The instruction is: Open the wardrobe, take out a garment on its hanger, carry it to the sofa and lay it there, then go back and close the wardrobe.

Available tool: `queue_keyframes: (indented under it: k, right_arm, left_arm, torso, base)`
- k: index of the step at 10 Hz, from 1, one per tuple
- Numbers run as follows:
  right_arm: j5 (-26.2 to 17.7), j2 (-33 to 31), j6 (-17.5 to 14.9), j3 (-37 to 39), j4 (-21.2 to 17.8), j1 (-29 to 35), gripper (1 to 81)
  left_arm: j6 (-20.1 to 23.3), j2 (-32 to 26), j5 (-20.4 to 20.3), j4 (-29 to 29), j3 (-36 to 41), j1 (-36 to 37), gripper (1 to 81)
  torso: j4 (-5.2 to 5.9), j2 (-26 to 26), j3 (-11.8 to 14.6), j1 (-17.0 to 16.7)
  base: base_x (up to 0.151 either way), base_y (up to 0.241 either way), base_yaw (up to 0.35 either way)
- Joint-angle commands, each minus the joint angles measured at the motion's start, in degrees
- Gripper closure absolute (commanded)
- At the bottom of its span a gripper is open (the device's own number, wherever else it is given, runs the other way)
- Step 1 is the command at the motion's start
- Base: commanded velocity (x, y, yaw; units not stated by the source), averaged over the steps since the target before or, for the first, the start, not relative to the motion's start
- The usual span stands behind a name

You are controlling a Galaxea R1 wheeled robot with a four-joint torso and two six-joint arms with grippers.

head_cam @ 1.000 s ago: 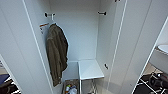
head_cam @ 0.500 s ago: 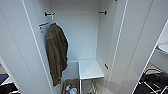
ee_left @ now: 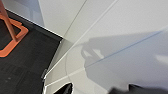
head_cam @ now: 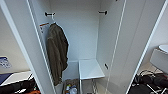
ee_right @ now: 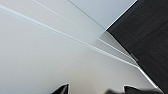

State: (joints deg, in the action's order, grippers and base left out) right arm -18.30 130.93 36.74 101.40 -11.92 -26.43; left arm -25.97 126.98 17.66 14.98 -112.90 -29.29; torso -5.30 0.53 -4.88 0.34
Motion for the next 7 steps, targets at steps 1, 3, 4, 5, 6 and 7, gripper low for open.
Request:
queue_keyframes:
  k: [1,3,4,5,6,7]
  right_arm:
    - [-1.9,6.0,-1.1,-2.9,-1.6,4.3,1.0]
    - [-1.9,9.2,-1.2,-1.7,-1.2,3.2,1.0]
    - [-1.9,10.6,-1.3,-0.1,-1.0,1.5,1.0]
    - [-1.9,12.6,-1.5,2.4,-0.9,-0.5,1.0]
    - [-1.9,15.0,-3.2,4.7,-0.2,-2.3,1.0]
    - [-1.9,17.0,-5.3,6.4,0.1,-3.8,1.0]
  left_arm:
    - [0.6,7.0,3.3,2.4,5.4,5.8,1.0]
    - [0.7,8.9,3.2,2.0,4.9,3.9,1.0]
    - [0.8,9.3,2.7,1.8,4.4,1.9,1.0]
    - [1.4,10.1,2.6,1.7,3.2,-0.5,1.0]
    - [1.8,11.4,2.6,1.7,1.4,-2.7,1.0]
    - [2.3,12.3,2.5,1.4,0.4,-4.8,1.0]
  torso:
    - [0.00,0.0,0.0,0.0]
    - [0.00,0.0,0.0,0.0]
    - [-0.02,0.0,0.0,0.0]
    - [-0.02,0.0,0.0,0.0]
    - [-0.02,0.0,0.0,0.0]
    - [-0.02,-0.1,0.0,0.1]
  base:
    - [0.000,0.000,0.000]
    - [0.000,0.000,0.000]
    - [0.000,0.000,0.000]
    - [0.000,0.000,0.000]
    - [0.000,0.000,0.000]
    - [0.000,0.000,0.000]
